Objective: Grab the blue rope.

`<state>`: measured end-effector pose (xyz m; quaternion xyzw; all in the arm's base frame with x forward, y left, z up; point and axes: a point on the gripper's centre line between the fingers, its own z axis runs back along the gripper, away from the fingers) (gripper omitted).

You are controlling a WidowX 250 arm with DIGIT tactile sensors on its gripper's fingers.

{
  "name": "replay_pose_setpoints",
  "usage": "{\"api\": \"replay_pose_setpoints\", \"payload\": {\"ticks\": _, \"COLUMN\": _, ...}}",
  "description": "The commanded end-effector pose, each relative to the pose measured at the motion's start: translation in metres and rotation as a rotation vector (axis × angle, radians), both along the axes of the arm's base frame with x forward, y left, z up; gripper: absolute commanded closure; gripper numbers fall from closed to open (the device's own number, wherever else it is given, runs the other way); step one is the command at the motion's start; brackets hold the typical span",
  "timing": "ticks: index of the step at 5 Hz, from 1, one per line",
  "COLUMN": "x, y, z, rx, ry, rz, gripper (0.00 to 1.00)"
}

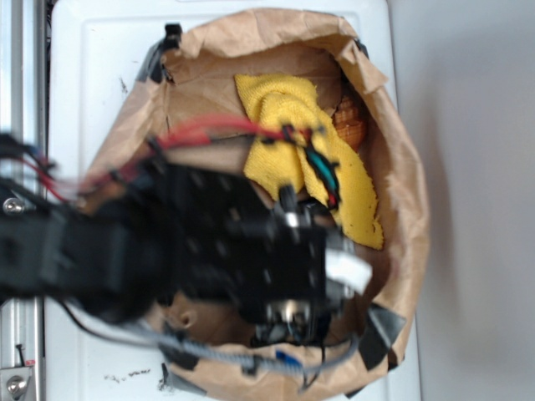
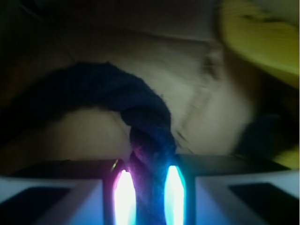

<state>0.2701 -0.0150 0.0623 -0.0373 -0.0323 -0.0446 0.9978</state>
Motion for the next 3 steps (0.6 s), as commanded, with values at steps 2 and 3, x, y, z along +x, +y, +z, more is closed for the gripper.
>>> {"api": "replay_pose_setpoints", "payload": {"ticks": 2, "x": -0.015, "y": 0.030, "z": 0.108, "rx": 0.078, "ry": -0.125, "rz": 0.230, "gripper": 1.00}}
{"api": "replay_pose_setpoints", "payload": {"ticks": 3, "x": -0.014, "y": 0.028, "z": 0.106, "rx": 0.127, "ry": -0.132, "rz": 0.273, "gripper": 1.00}}
